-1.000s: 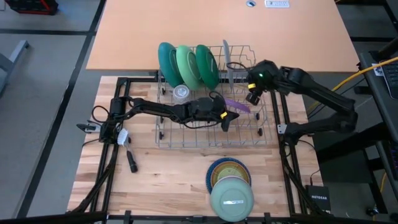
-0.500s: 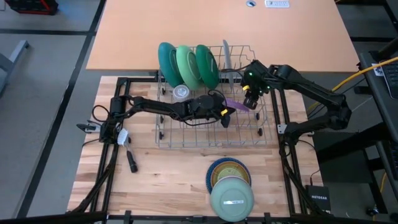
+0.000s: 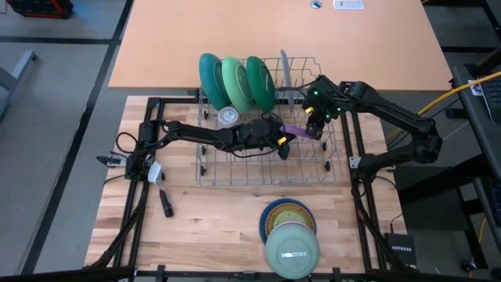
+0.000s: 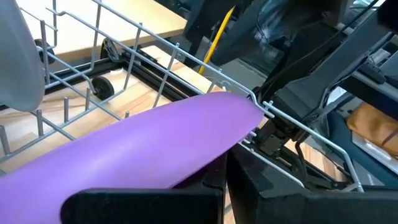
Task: Sort dishes
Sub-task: Put the purple plate in the dish rack
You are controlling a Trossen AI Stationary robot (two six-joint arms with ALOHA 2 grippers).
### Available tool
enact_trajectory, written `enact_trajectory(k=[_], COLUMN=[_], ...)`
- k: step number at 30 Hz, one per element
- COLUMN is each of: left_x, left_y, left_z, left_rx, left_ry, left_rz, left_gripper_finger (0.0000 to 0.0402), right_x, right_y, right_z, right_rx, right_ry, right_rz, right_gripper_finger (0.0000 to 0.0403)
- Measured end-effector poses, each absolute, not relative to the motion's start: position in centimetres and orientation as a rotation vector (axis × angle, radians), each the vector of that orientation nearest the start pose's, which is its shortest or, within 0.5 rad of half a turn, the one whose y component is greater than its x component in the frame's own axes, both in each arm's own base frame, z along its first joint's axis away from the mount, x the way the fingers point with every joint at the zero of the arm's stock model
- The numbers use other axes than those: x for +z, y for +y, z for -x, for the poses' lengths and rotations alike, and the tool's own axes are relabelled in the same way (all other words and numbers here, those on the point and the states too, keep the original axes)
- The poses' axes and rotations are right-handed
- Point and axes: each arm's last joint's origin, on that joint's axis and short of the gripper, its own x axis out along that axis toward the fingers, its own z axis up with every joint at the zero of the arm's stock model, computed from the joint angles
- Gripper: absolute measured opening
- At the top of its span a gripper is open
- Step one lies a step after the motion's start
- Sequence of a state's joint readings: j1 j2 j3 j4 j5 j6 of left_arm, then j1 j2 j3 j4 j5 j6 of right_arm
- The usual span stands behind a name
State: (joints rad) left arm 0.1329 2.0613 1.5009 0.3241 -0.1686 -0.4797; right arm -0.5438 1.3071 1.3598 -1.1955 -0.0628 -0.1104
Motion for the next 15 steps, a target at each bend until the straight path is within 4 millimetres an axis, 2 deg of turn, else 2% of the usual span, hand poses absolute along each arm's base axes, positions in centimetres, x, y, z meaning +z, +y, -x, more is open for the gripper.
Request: enact_trajectory(k=[4,11,15], left_x=[23.4,23.4,23.4], left_y=[6.8,6.8,6.8], left_z=[-47.3,-47.3,-47.2], left_rx=[0.350,0.350,0.355], left_ry=[0.162,0.162,0.167], left_rz=[0.459,0.459,0.442], left_gripper_finger=[0.0001,0.0001,0.0001], right_x=[34.0,31.9,31.6], right_y=[-12.3,-13.4,-13.4], right_z=[-20.7,-22.5,-22.7], right_rx=[-0.368,-0.344,-0.334], right_ry=[1.106,1.185,1.202], right_rz=[-0.242,-0.274,-0.291], right_gripper_finger=[0.0144,0.0144,0.0144])
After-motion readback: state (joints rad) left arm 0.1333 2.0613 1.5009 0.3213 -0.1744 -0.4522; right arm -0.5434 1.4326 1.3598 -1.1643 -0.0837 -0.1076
